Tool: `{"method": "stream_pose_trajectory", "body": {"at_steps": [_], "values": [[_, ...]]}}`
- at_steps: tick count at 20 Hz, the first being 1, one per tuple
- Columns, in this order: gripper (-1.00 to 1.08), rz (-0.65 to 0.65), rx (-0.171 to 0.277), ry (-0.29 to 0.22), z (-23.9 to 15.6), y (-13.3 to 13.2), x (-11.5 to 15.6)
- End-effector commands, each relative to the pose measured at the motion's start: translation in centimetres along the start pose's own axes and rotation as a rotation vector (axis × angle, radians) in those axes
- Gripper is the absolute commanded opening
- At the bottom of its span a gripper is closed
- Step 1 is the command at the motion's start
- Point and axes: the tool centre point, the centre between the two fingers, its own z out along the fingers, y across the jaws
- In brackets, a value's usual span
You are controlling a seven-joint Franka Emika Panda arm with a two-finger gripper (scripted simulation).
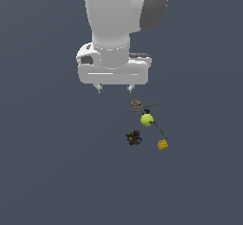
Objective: Pick up a designated object from a clutter of objects.
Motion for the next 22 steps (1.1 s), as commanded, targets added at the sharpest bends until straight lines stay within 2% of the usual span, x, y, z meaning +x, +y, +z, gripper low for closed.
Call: {"method": "stream_pose_trajectory", "body": {"at_steps": [1,8,15,22], "values": [[1.00,-0.015,-0.003,-0.002,0.9,-0.3,0.3],[1.00,-0.095,-0.015,-0.009,5.4,-1.8,1.9],[1.00,-0.223,-0.023,-0.018,13.0,-4.5,3.3],[1.00,-0.329,-0.017,-0.026,19.3,-6.9,3.5]]}}
